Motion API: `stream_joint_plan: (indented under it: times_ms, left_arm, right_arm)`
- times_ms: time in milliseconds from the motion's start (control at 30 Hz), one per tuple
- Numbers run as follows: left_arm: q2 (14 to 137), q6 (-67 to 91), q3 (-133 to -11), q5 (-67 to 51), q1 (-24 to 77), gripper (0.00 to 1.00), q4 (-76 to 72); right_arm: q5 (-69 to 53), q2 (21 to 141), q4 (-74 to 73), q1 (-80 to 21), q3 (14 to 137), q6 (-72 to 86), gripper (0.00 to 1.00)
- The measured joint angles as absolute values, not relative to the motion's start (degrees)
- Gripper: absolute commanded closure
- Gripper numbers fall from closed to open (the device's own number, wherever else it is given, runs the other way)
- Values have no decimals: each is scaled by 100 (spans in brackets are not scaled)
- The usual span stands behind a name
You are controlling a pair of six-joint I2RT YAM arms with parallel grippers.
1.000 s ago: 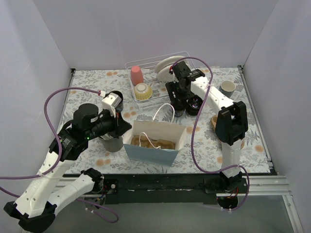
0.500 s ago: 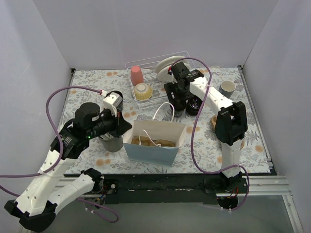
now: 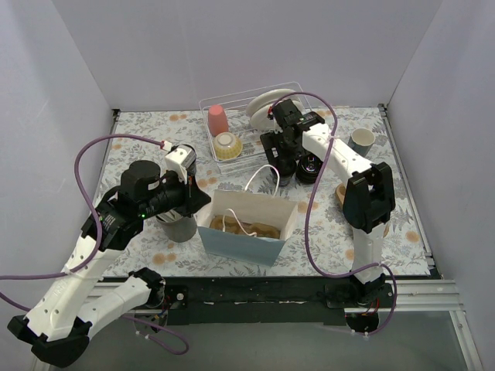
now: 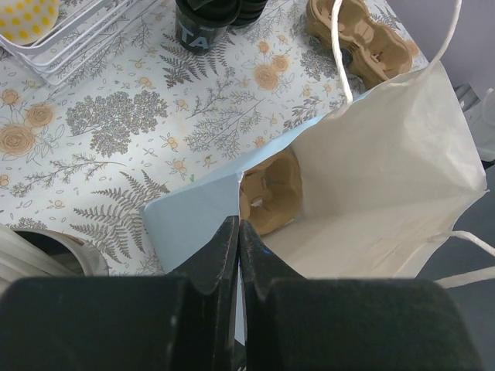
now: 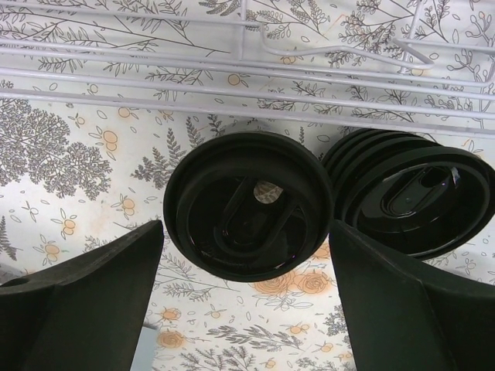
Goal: Pack the takeout coffee
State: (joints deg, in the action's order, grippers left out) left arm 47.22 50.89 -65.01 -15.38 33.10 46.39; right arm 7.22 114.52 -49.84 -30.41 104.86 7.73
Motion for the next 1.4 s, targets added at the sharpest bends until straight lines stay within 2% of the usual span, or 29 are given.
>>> stream_joint_plan:
  times_ms: [633, 1067, 1267, 1400]
  left_arm:
    - [4755, 5085, -6521, -1540, 3310, 100, 4641]
    - [4753, 5087, -6543, -1463, 3310, 100, 4676]
    - [4755, 5109, -6543, -1406, 3310, 100, 4670]
    - [4788, 5179, -6543, -1306, 3310, 100, 4584]
  right_arm:
    - [731, 11362, -4969, -3041, 10206, 784, 9]
    - [735, 11362, -4963, -3046, 10206, 790, 31]
    - [705, 11365, -5028, -3050, 10280, 725, 37]
    - [585, 11373, -5286, -3050, 10783, 556, 40]
